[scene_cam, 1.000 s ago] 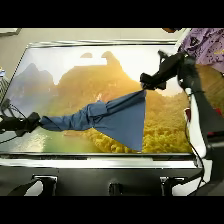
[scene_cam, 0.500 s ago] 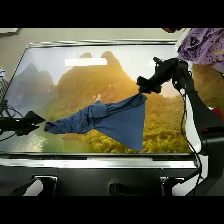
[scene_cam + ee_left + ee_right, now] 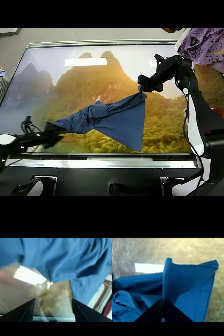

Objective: Fold the clothes and pants, and hang the long-sleeved shirts on hangers.

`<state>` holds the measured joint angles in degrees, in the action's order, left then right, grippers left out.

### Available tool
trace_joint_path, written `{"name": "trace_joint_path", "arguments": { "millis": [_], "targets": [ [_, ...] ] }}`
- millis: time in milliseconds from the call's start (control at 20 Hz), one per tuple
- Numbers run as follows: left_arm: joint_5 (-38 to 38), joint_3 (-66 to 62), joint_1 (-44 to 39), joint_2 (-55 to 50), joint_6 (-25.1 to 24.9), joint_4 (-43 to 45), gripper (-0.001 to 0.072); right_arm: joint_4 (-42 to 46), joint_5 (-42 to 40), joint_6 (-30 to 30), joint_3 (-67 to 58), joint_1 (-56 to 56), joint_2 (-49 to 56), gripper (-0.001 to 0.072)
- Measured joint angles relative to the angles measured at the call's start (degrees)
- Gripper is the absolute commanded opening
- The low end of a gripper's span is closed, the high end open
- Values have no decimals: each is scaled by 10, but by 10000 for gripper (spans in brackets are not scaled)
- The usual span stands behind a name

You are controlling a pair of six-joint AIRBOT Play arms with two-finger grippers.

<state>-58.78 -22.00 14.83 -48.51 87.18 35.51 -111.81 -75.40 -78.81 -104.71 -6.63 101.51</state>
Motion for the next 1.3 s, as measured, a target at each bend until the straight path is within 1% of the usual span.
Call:
{"name": "trace_joint_path", "arguments": {
  "millis": [200, 350, 600, 650, 700, 800, 900, 1050, 1150, 1300],
  "targets": [
    [112, 28, -109, -45, -5, -53, 537, 0, -7, 4, 0, 0, 0, 24],
    [177, 29, -164, -95, -7, -79, 536, 0, -15, 5, 0, 0, 0, 24],
    [235, -8, -208, -160, -14, -100, 533, 0, -27, 7, 0, 0, 0, 24],
    [245, -18, -212, -171, -15, -101, 494, 0, -28, 7, 0, 0, 0, 24],
    [252, -27, -214, -181, -16, -102, 375, 0, -29, 7, 0, 0, 0, 24],
    [264, -43, -217, -203, -17, -95, 22, 0, -31, 7, 0, 0, 0, 24],
    [268, -58, -219, -219, -21, -98, 23, 0, -32, 7, 0, 0, -1, 24],
    [244, -91, -214, -227, -38, -99, 22, 0, -36, 7, 0, 0, -6, 23],
    [206, -136, -199, -220, -58, -99, 21, 2, -23, 6, 0, 0, -21, 23],
    [136, -244, -148, -192, -77, -99, 21, 18, 28, 4, -3, 0, -69, 22]
  ]
}}
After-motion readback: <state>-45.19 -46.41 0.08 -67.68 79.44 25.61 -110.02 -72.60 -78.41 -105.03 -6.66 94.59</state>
